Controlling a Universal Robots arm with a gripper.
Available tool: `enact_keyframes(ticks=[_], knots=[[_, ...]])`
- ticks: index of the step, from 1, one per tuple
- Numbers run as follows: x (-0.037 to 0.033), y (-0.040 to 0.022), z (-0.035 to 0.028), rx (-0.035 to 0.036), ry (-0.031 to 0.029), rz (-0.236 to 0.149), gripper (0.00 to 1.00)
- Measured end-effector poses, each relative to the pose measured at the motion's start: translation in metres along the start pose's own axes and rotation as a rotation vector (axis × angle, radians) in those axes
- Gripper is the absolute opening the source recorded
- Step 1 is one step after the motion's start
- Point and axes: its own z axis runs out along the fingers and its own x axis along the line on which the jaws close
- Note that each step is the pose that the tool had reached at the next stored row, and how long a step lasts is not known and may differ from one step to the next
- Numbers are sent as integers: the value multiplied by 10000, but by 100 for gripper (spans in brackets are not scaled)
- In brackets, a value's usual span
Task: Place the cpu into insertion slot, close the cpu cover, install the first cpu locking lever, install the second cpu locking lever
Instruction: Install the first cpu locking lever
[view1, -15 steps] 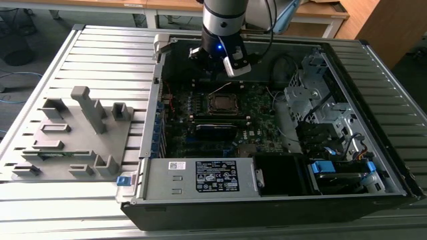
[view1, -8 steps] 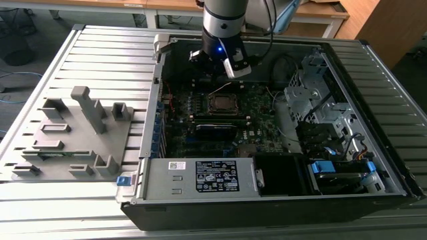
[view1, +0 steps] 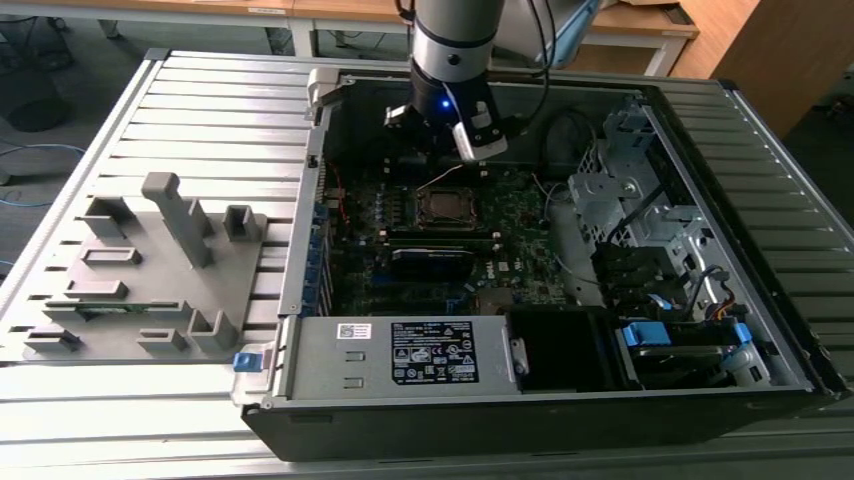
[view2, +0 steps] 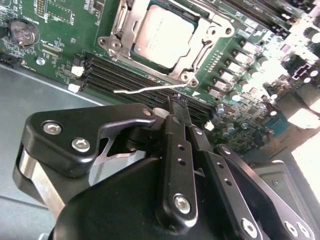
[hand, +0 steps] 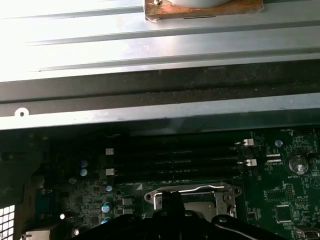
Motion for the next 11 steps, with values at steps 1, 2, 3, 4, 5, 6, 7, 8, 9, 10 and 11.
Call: enact_keyframes(ticks=[1,2,3,4,5,6,7,8,9,10,11], knots=[[-14,3,8,-1,0,0,11],[-28,5,15,0,0,0,11],[-43,6,23,1,0,1,11],[-62,8,31,1,0,1,11],[-82,9,39,1,0,0,11],[-100,11,46,2,1,0,11],[-113,12,52,2,2,0,11],[-114,13,54,1,1,0,11],[-114,13,54,1,1,0,11],[-114,13,54,1,0,0,11],[-114,14,54,1,0,0,11]])
